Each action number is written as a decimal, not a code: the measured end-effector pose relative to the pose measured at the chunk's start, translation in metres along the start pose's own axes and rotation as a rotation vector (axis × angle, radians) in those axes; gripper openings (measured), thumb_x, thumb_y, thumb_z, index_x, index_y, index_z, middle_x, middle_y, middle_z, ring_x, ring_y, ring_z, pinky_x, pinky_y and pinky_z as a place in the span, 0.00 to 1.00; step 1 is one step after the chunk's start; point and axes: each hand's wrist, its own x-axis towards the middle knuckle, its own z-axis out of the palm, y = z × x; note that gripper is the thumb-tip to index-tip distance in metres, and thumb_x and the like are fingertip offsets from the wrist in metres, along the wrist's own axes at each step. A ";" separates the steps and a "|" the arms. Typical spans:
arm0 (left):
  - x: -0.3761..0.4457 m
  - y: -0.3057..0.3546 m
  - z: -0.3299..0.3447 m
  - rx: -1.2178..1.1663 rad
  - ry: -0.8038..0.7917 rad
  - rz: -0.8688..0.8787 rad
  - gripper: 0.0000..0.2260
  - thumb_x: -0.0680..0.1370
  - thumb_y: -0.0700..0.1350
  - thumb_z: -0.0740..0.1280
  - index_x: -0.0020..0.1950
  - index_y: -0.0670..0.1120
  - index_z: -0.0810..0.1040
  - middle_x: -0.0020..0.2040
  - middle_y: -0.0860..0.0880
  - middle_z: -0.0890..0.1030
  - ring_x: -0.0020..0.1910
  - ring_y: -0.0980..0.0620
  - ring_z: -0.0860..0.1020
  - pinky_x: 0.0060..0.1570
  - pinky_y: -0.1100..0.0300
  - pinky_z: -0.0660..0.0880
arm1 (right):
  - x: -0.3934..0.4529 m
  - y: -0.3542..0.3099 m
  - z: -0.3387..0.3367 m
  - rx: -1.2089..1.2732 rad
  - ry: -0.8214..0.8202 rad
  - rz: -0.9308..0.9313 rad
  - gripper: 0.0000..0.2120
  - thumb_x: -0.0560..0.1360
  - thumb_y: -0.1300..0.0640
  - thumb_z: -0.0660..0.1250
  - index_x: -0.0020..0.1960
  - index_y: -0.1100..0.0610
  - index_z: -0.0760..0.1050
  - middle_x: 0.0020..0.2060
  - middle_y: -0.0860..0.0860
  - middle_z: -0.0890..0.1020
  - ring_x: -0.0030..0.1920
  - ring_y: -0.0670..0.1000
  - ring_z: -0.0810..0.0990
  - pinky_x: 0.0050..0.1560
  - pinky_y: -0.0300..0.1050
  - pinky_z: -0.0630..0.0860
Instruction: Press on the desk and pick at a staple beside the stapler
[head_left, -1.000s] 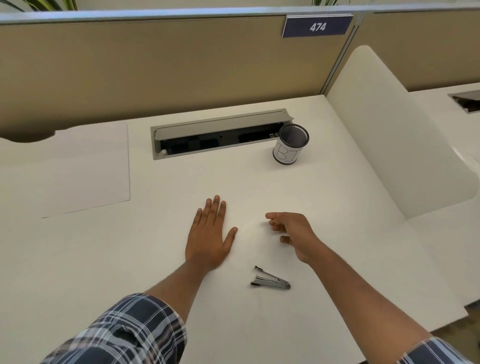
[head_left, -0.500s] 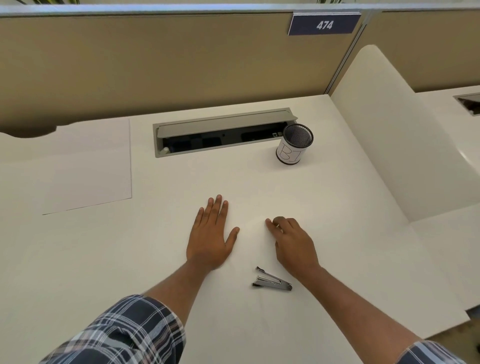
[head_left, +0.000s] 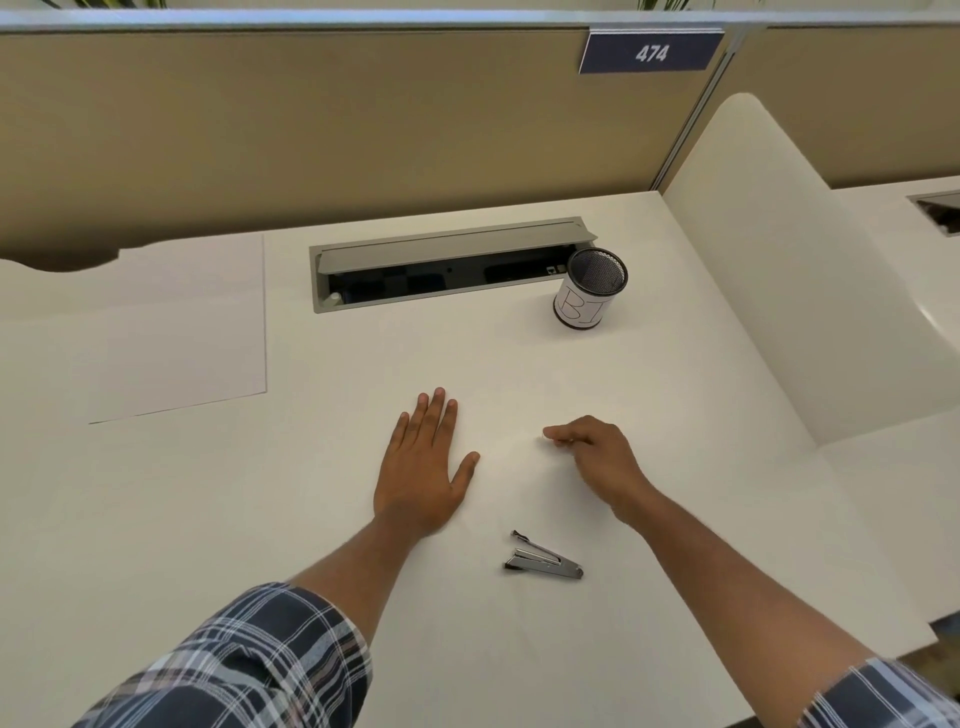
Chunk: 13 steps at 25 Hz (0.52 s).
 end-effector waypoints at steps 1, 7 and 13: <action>0.000 0.000 0.000 0.005 -0.001 -0.001 0.33 0.83 0.62 0.50 0.83 0.49 0.47 0.84 0.51 0.45 0.82 0.52 0.42 0.80 0.50 0.49 | -0.004 -0.004 -0.002 0.170 -0.010 0.108 0.23 0.75 0.71 0.57 0.54 0.53 0.86 0.49 0.47 0.84 0.51 0.47 0.79 0.45 0.37 0.72; 0.000 0.000 0.000 0.012 0.011 0.001 0.32 0.83 0.62 0.51 0.83 0.49 0.49 0.84 0.51 0.46 0.82 0.52 0.43 0.80 0.50 0.50 | -0.011 -0.015 -0.005 0.584 -0.073 0.392 0.12 0.75 0.64 0.65 0.50 0.58 0.87 0.40 0.50 0.84 0.43 0.49 0.78 0.40 0.44 0.69; 0.000 0.001 -0.001 0.003 0.015 0.000 0.32 0.83 0.62 0.52 0.83 0.49 0.49 0.84 0.51 0.47 0.82 0.53 0.43 0.80 0.50 0.50 | -0.006 -0.014 -0.003 0.492 -0.011 0.302 0.13 0.75 0.65 0.64 0.51 0.56 0.86 0.45 0.50 0.86 0.45 0.50 0.81 0.42 0.43 0.74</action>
